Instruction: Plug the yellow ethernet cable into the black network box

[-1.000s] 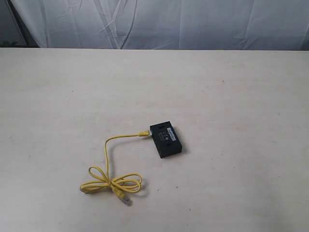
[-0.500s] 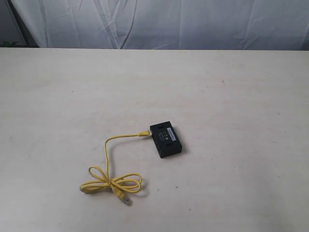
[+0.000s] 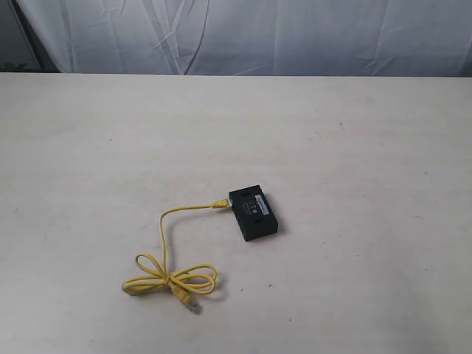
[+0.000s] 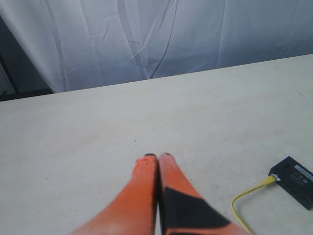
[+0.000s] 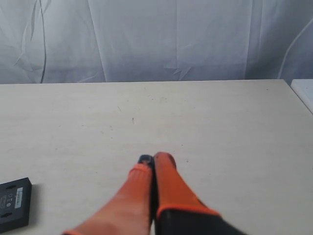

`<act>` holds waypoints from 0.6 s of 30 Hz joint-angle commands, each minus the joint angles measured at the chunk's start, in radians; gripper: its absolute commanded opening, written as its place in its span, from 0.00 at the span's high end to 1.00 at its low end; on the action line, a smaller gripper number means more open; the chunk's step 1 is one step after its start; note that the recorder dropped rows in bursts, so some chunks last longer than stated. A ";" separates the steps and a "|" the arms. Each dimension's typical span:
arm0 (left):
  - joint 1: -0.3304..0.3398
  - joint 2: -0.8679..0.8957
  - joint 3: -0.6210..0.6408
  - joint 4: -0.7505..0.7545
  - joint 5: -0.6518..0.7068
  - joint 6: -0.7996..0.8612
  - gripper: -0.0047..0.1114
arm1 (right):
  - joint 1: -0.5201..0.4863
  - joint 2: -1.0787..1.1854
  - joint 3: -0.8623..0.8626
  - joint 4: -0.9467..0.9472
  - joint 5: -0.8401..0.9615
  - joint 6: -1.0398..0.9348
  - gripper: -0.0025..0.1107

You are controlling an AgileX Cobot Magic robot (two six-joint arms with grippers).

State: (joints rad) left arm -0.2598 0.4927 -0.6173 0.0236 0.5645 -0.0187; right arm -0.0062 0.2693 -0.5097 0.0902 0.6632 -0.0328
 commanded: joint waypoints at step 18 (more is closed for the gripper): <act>0.000 -0.008 0.004 -0.003 -0.020 -0.001 0.96 | -0.003 -0.166 0.005 0.008 -0.015 0.003 0.98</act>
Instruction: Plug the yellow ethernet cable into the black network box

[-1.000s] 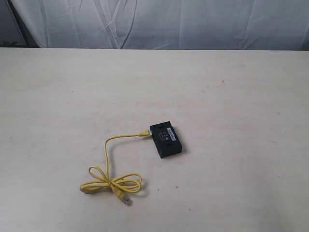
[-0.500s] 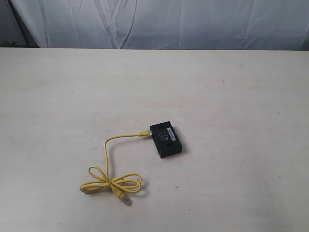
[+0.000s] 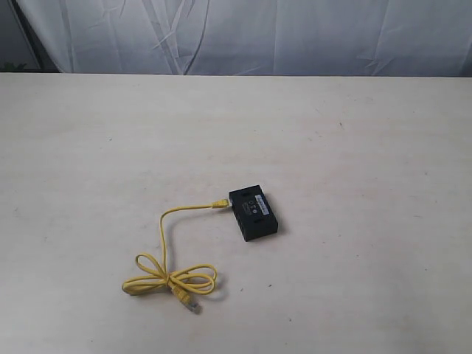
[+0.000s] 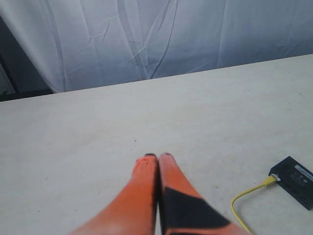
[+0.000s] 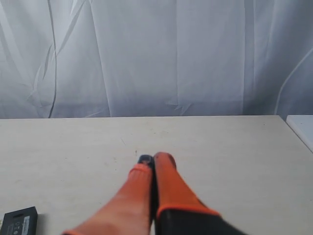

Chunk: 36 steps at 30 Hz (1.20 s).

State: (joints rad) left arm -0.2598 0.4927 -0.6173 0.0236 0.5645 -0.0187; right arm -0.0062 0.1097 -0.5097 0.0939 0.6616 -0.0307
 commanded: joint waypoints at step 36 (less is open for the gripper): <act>0.000 -0.008 0.004 -0.003 -0.020 -0.001 0.96 | -0.003 -0.110 0.437 0.012 -0.301 0.000 0.98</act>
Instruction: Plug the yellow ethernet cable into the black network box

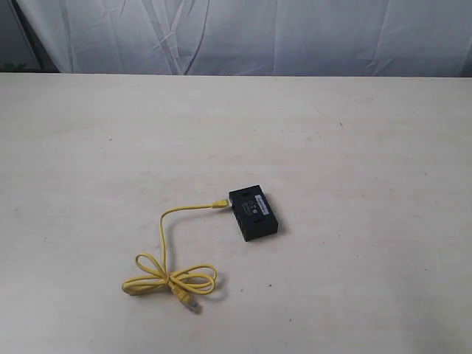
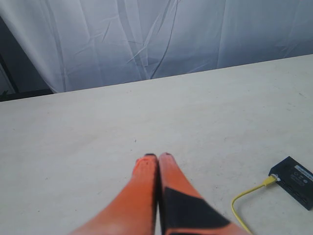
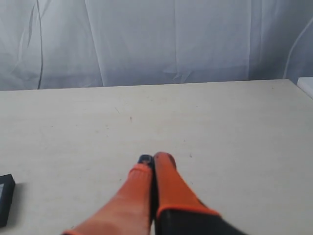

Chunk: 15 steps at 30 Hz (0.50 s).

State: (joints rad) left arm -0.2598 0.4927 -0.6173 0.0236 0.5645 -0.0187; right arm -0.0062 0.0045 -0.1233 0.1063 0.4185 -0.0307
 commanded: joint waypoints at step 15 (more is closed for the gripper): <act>0.000 -0.008 0.004 -0.003 -0.020 -0.001 0.96 | -0.003 -0.005 0.123 0.000 -0.093 0.000 0.98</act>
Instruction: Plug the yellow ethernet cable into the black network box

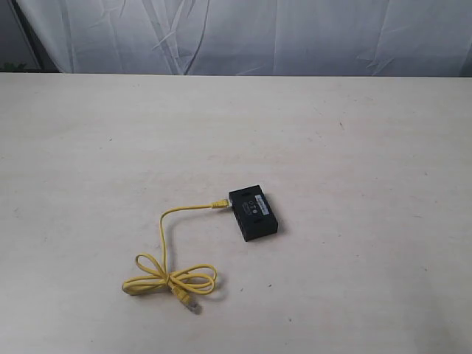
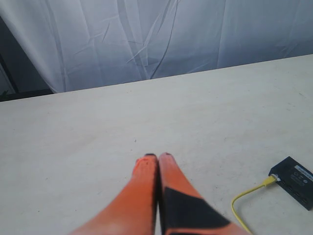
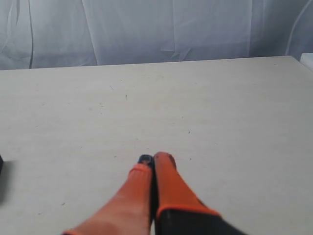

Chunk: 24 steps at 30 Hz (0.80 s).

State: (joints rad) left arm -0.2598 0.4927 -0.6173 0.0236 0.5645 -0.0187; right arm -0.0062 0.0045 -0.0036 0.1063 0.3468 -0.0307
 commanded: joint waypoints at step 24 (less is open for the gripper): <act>0.000 -0.008 0.004 -0.003 -0.020 -0.001 0.96 | -0.003 -0.005 0.004 0.011 -0.023 0.003 0.98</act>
State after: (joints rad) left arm -0.2598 0.4927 -0.6173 0.0236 0.5645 -0.0187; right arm -0.0062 0.0045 -0.0016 0.1143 0.3366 -0.0288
